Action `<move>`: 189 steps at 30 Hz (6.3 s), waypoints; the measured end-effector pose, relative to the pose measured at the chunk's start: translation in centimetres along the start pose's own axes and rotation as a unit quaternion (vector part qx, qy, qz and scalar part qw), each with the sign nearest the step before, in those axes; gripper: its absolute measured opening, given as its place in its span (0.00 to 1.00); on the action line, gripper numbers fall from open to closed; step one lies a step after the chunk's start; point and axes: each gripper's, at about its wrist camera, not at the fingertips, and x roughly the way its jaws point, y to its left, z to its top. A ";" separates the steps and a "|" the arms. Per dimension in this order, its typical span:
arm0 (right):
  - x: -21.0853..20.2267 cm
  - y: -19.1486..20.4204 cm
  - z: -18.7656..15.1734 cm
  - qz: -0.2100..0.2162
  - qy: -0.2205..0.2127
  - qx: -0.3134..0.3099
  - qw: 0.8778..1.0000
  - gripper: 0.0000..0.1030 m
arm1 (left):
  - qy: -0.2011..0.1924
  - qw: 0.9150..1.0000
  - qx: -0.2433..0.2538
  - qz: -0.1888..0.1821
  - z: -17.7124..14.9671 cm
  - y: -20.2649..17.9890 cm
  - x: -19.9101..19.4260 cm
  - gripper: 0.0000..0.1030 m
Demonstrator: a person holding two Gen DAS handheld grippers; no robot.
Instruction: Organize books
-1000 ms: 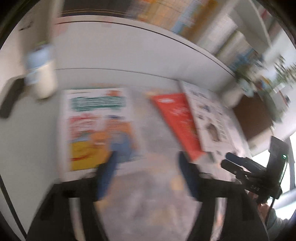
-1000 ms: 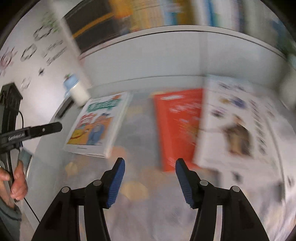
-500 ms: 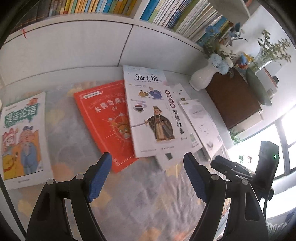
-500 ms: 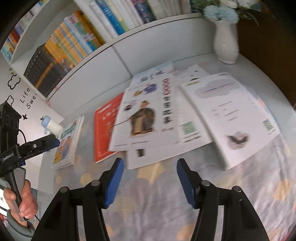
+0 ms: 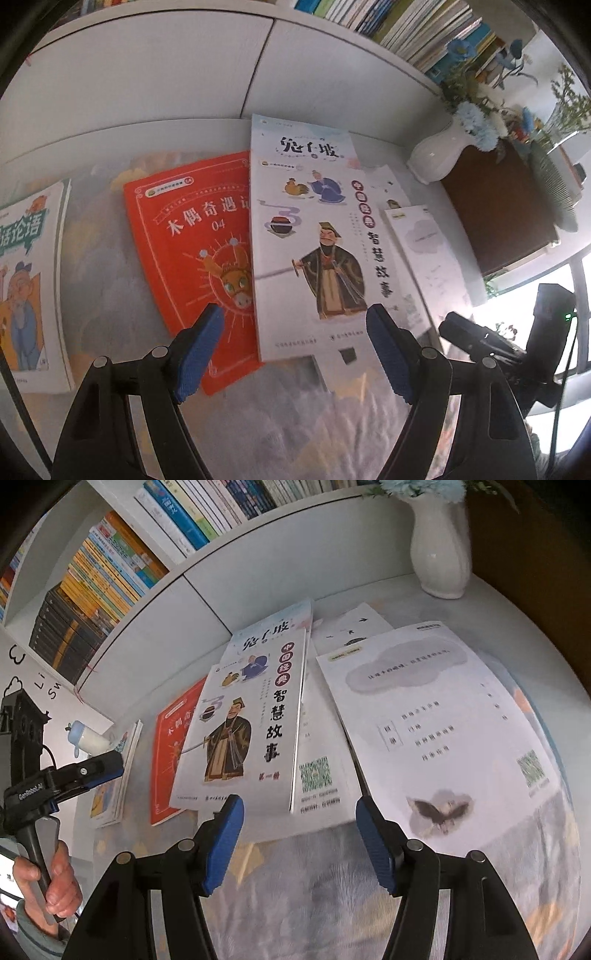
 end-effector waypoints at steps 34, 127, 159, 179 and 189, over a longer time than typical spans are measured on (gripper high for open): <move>1.9 1.8 -6.1 -0.052 0.077 -0.130 0.987 0.41 | 0.113 0.992 0.015 -0.062 -11.1 -3.3 4.5 0.71; -3.4 18.6 -13.8 0.039 -0.011 -0.352 0.935 0.25 | 0.012 0.997 -0.029 -0.072 -14.0 3.8 -9.4 0.23; 18.0 38.9 -3.7 0.090 0.071 -0.270 0.956 0.28 | -0.064 0.982 -0.175 -0.036 -7.1 32.0 -9.6 0.26; 17.5 38.1 -4.8 0.061 0.114 -0.289 0.949 0.55 | -0.061 0.987 -0.149 0.017 -8.2 30.2 -12.5 0.26; 8.6 28.3 -7.7 0.021 0.078 -0.236 0.968 0.55 | -0.034 0.995 -0.093 -0.004 -8.2 21.6 -11.9 0.63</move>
